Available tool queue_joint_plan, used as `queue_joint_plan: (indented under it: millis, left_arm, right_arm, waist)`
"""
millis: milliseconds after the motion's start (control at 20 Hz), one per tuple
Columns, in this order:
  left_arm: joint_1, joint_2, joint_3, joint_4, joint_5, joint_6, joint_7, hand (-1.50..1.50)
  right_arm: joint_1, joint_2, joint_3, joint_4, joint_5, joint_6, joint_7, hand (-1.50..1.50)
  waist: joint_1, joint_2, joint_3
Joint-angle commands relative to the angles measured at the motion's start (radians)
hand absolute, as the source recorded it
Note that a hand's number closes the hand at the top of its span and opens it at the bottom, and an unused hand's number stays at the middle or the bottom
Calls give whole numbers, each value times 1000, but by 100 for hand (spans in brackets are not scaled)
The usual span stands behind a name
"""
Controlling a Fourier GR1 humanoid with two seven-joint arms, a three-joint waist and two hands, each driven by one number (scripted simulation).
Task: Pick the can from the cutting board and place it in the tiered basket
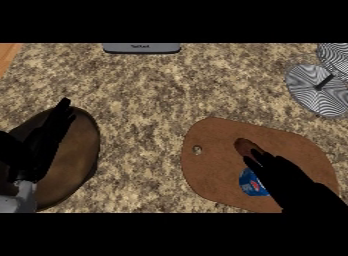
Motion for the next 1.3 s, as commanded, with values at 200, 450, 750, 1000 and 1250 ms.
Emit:
queue_joint_plan:
  millis: [200, 450, 750, 1000, 1250]
  left_arm:
    - [8, -21, 35, -47, -18, 1, 43, 0]
    - [13, -48, 59, -46, -33, -51, 61, 0]
    - [2, -89, 90, 22, -96, -78, 16, 0]
    - [28, -112, 115, 0, -116, -99, 15, 0]
    - [10, -124, 109, 2, -128, -99, 36, 0]
  right_arm:
    - [86, 97, 97, 263, 275, -88, -145, -150]
    - [102, 168, 67, 291, 367, -80, -173, -150]
    - [95, 216, -12, 320, 432, -46, -240, -150]
    - [156, 199, -75, 353, 447, -27, -341, -150]
    - [138, 201, -90, 402, 359, 94, -368, 150]
  waist:
    - [-2, 0, 3]
    - [-4, 0, 2]
    - [-4, 1, 1]
    - [-4, 1, 1]
    - [-3, 1, 1]
